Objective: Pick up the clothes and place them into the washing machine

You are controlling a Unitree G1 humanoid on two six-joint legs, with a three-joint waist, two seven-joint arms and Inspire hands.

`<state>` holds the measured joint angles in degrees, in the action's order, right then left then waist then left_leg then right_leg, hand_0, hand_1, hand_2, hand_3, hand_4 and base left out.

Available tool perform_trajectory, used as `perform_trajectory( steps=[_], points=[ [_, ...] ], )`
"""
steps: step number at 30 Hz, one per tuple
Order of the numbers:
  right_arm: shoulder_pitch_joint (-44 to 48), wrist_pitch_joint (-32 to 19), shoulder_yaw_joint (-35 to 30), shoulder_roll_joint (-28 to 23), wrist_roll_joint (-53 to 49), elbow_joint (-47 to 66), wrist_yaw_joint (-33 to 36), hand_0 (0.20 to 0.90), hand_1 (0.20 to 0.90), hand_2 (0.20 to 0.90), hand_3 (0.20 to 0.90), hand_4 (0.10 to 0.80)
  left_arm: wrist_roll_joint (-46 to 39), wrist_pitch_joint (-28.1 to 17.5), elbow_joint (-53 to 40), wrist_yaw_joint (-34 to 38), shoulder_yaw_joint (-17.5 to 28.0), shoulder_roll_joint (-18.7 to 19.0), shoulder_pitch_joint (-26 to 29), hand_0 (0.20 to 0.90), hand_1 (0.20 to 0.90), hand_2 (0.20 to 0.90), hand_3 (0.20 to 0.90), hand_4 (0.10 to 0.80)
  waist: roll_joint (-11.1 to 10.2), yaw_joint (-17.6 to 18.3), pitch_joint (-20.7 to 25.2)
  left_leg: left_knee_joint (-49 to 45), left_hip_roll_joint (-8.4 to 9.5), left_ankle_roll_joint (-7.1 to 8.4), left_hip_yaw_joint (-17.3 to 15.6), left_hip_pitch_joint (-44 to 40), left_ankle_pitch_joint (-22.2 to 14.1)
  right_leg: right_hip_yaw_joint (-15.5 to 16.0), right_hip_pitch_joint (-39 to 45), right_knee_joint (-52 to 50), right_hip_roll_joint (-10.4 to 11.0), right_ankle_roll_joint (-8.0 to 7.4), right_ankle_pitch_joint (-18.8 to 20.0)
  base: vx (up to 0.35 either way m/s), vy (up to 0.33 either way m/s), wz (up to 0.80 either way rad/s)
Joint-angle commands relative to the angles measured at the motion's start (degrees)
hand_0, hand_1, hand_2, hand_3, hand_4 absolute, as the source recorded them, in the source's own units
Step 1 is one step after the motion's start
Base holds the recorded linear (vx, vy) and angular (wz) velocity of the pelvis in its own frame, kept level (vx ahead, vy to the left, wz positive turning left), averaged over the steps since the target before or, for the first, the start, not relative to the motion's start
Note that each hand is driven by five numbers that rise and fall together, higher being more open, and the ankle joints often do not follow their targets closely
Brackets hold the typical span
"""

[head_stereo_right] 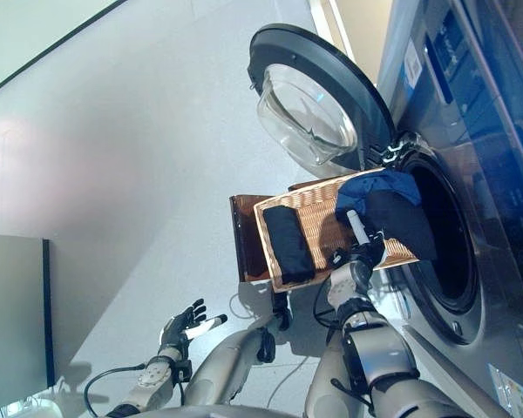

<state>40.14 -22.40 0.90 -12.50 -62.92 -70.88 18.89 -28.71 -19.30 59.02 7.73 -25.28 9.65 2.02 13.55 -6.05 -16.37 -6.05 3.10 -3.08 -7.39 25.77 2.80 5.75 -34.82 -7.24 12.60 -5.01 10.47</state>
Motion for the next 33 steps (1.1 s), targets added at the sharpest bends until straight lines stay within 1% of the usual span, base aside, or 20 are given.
perform_trajectory(
  steps=[1,3,4,5,6,7,8,9,10,11,12,14,15,16,25,26,28,29,30,33],
  points=[
    [11.10,-1.26,0.99,-2.29,0.07,-0.31,-1.00,0.900,0.900,0.900,0.900,0.800,-0.61,-2.26,-1.48,1.57,0.76,4.47,-0.03,0.900,0.900,0.900,0.900,0.800,2.70,-3.50,-0.96,-2.02,-1.03,4.75,2.15,5.76,0.63,0.74,1.61,-6.12,-1.04,0.93,-8.11,0.014,0.014,0.08],
    [15.28,-1.30,-0.25,-5.56,0.26,-2.44,0.80,0.900,0.900,0.900,0.900,0.800,-0.67,-2.34,-2.56,1.36,0.28,5.06,-0.57,0.900,0.900,0.900,0.900,0.800,4.07,-4.55,-1.18,-2.11,-0.83,4.78,2.60,6.83,0.91,0.92,0.37,-7.30,-0.71,0.97,-8.63,0.018,0.023,0.15],
    [15.42,-1.27,-0.28,-5.66,0.25,-2.56,0.75,0.900,0.900,0.900,0.900,0.800,-0.67,-2.32,-2.57,1.36,0.25,5.04,-0.50,0.900,0.900,0.900,0.900,0.800,4.10,-4.59,-1.17,-2.12,-0.83,4.78,2.61,6.91,0.92,0.93,0.27,-7.36,-0.70,0.97,-8.66,0.123,0.011,0.18],
    [16.46,-1.19,-0.66,-6.76,0.27,-3.37,1.31,0.900,0.900,0.900,0.900,0.800,-0.47,-2.37,-2.74,1.35,0.10,5.17,-0.82,0.900,0.900,0.900,0.900,0.800,4.39,-5.03,-0.73,-1.97,-0.61,5.07,3.26,6.48,-0.40,0.41,0.45,-7.78,-0.61,0.58,-10.29,0.123,0.004,0.15],
    [17.69,-1.13,-0.99,-8.28,0.31,-4.07,1.81,0.900,0.900,0.900,0.900,0.800,-0.54,-2.41,-2.86,1.40,-0.08,5.17,-0.92,0.900,0.900,0.900,0.900,0.800,4.89,-5.41,-0.68,-1.81,-0.49,5.13,3.42,6.78,-0.27,0.51,0.01,-8.09,-0.39,0.53,-10.54,0.140,0.024,0.14],
    [20.46,-1.29,-2.12,-11.76,0.45,-5.76,3.31,0.900,0.900,0.900,0.900,0.800,-0.35,-2.51,-3.30,1.65,-0.27,5.39,-1.29,0.900,0.900,0.900,0.900,0.800,6.03,-6.26,-0.59,-1.59,-0.23,5.20,3.71,7.42,0.07,0.66,-0.92,-8.84,0.10,0.50,-10.90,-0.076,0.035,0.11],
    [20.46,-1.29,-2.16,-11.83,0.42,-5.81,3.25,0.900,0.900,0.900,0.900,0.800,-0.35,-2.53,-3.32,1.66,-0.33,5.40,-1.29,0.900,0.900,0.900,0.900,0.800,6.20,-6.21,-0.97,-1.76,-0.35,4.92,3.18,8.05,1.31,1.19,-1.48,-8.87,0.16,0.89,-9.59,0.034,0.042,0.19],
    [23.20,-1.30,-2.04,-14.73,1.17,-7.21,4.95,0.900,0.900,0.900,0.900,0.800,-0.30,-2.58,-3.42,1.77,-0.25,5.70,-1.65,0.900,0.900,0.900,0.900,0.800,6.80,-7.05,-0.09,-1.37,0.04,5.22,3.99,7.85,0.28,0.56,-1.60,-9.25,0.27,0.45,-11.18,-0.082,0.033,0.21],
    [23.43,-1.23,-2.03,-14.94,1.19,-7.41,4.96,0.900,0.900,0.900,0.900,0.800,-0.31,-2.56,-3.52,1.80,-0.36,5.68,-1.59,0.900,0.900,0.900,0.900,0.800,7.05,-7.06,-0.49,-1.51,-0.09,4.95,3.46,8.50,1.49,1.11,-2.22,-9.34,0.33,0.82,-9.90,0.135,0.027,0.26],
    [24.60,-1.01,-2.00,-16.42,1.06,-7.61,5.30,0.900,0.900,0.900,0.900,0.800,-0.22,-2.67,-4.17,1.95,-0.44,5.65,-1.89,0.900,0.900,0.900,0.900,0.800,7.50,-7.54,0.02,-1.19,0.26,5.20,4.15,8.01,0.25,0.46,-2.28,-9.85,0.51,0.35,-11.51,0.034,0.032,0.14],
    [26.71,-0.10,-1.35,-19.81,1.96,-8.99,5.99,0.900,0.900,0.900,0.900,0.800,-0.24,-2.72,-5.37,2.02,-0.13,6.06,-2.38,0.900,0.900,0.900,0.900,0.800,8.29,-8.34,0.44,-0.79,0.48,5.26,4.52,8.31,0.53,0.54,-2.77,-10.27,0.99,0.26,-11.73,0.142,0.034,0.06],
    [27.99,0.17,-0.42,-21.41,2.58,-9.25,6.39,0.900,0.900,0.900,0.900,0.800,0.03,-2.78,-6.46,2.23,-0.06,6.21,-2.60,0.900,0.900,0.900,0.900,0.800,8.82,-8.79,0.63,-0.63,0.60,5.32,4.60,8.49,0.70,0.55,-3.06,-10.47,1.19,0.22,-11.84,0.022,0.029,0.08],
    [28.36,0.36,-0.13,-22.00,3.23,-8.92,6.57,0.774,0.774,0.774,0.774,0.710,0.11,-2.95,-6.94,2.35,0.00,6.37,-2.98,0.900,0.900,0.900,0.900,0.800,9.10,-9.05,0.69,-0.54,0.73,5.38,4.73,8.45,0.79,0.60,-3.11,-10.64,1.35,0.21,-11.99,0.031,0.033,0.12],
    [29.93,1.28,0.85,-24.42,3.77,-9.58,6.41,0.200,0.200,0.200,0.200,0.300,0.54,-2.93,-7.08,2.57,0.56,6.92,-3.09,0.900,0.900,0.900,0.900,0.800,9.45,-9.35,0.98,-0.70,1.07,5.48,5.05,8.51,0.95,0.67,-3.29,-11.36,1.59,0.23,-12.25,0.048,0.040,0.06],
    [32.90,1.82,3.62,-26.75,5.25,-10.46,5.90,0.200,0.200,0.200,0.200,0.300,0.06,-2.88,-5.42,3.49,2.20,6.76,-2.70,0.900,0.900,0.900,0.900,0.800,8.45,-8.73,2.06,-0.98,1.53,5.33,5.11,7.77,0.29,0.41,-2.62,-12.02,1.42,0.44,-12.97,0.018,0.011,0.04],
    [32.84,1.42,3.70,-26.78,5.25,-10.11,5.83,0.200,0.200,0.200,0.200,0.300,-0.23,-3.02,-4.88,3.35,2.36,6.55,-2.74,0.900,0.900,0.900,0.900,0.800,8.38,-8.33,1.81,-1.09,1.27,5.03,4.44,8.10,1.45,1.06,-2.81,-11.75,1.34,0.89,-11.39,-0.096,0.018,0.02],
    [32.70,1.32,3.64,-26.70,5.14,-9.91,5.80,0.200,0.200,0.200,0.200,0.300,-0.30,-3.11,-4.58,3.36,2.40,6.47,-2.67,0.900,0.900,0.900,0.900,0.800,8.33,-8.13,1.72,-1.05,1.25,5.03,4.38,7.89,1.41,1.07,-2.56,-11.59,1.23,0.93,-11.34,0.003,-0.001,0.01],
    [31.93,1.10,3.11,-26.69,4.84,-9.57,5.76,0.200,0.200,0.200,0.200,0.300,-0.33,-2.93,-3.69,3.27,2.58,6.09,-2.50,0.900,0.900,0.900,0.900,0.800,7.84,-7.81,2.30,-0.90,1.29,5.28,4.75,6.83,0.04,0.34,-1.45,-11.28,1.07,0.60,-12.68,0.000,0.000,0.00],
    [31.55,0.85,2.64,-26.70,4.49,-9.16,5.93,0.200,0.200,0.200,0.200,0.300,-0.42,-2.91,-3.35,3.20,2.53,5.98,-2.52,0.900,0.900,0.900,0.900,0.800,7.96,-7.54,1.95,-1.06,1.12,5.02,4.22,7.17,1.14,0.81,-1.70,-11.20,1.06,0.98,-11.35,0.000,0.000,0.00],
    [30.54,0.43,2.05,-27.06,5.32,-8.21,6.95,0.200,0.200,0.200,0.200,0.300,-0.36,-2.80,-2.64,3.12,2.72,5.86,-2.41,0.900,0.900,0.900,0.900,0.800,7.91,-7.00,2.08,-0.95,1.05,5.04,4.11,6.43,1.15,0.73,-0.76,-10.74,0.87,0.99,-11.23,-0.031,0.003,-0.01]
  ],
)
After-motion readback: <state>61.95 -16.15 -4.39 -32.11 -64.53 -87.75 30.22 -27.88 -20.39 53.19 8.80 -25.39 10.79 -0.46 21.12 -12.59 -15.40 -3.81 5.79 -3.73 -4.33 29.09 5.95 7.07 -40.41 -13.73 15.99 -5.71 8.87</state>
